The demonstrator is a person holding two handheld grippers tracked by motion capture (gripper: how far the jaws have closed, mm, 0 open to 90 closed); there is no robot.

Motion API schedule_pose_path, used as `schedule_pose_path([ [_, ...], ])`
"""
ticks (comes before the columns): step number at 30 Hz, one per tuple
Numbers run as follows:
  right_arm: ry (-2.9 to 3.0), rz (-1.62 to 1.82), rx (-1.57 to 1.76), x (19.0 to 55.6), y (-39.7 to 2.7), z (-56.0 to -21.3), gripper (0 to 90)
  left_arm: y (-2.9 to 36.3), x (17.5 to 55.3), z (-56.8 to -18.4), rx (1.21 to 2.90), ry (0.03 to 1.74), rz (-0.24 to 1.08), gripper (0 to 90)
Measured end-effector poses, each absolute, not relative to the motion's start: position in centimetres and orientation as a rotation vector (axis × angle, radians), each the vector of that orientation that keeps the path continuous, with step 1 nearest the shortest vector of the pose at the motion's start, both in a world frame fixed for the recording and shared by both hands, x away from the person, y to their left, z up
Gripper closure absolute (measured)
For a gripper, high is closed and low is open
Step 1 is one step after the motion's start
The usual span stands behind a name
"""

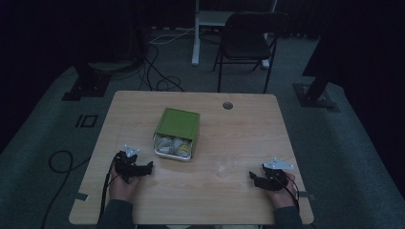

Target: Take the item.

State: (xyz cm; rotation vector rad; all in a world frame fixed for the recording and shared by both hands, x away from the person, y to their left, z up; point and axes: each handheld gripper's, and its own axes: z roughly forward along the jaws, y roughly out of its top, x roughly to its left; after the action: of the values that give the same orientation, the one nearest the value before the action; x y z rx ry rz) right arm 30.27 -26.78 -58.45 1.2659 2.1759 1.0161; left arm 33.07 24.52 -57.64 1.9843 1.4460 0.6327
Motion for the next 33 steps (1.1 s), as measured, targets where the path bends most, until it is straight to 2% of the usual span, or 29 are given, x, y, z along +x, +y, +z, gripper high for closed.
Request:
schedule_pose_path([
  [15, 2.176, 1.014, 1.265, 30.3, -26.8, -58.4, 31.2, 24.7, 33.0, -57.6, 1.995, 1.433, 0.626, 4.3],
  [20, 2.176, 1.014, 1.266, 30.3, -26.8, -58.4, 31.1, 24.8, 32.8, -57.3, 2.017, 1.416, 0.609, 13.5],
  [25, 2.176, 1.014, 1.266, 30.3, -26.8, -58.4, 31.1, 25.0, 32.6, -57.0, 2.030, 1.408, 0.597, 17.2],
  [27, 2.176, 1.014, 1.266, 30.3, -26.8, -58.4, 31.2, 25.1, 32.5, -56.8, 2.033, 1.406, 0.595, 26.2],
  [33, 2.176, 1.013, 1.267, 30.2, -26.8, -58.4, 31.1, 25.1, 32.2, -56.5, 2.028, 1.403, 0.567, 37.1],
])
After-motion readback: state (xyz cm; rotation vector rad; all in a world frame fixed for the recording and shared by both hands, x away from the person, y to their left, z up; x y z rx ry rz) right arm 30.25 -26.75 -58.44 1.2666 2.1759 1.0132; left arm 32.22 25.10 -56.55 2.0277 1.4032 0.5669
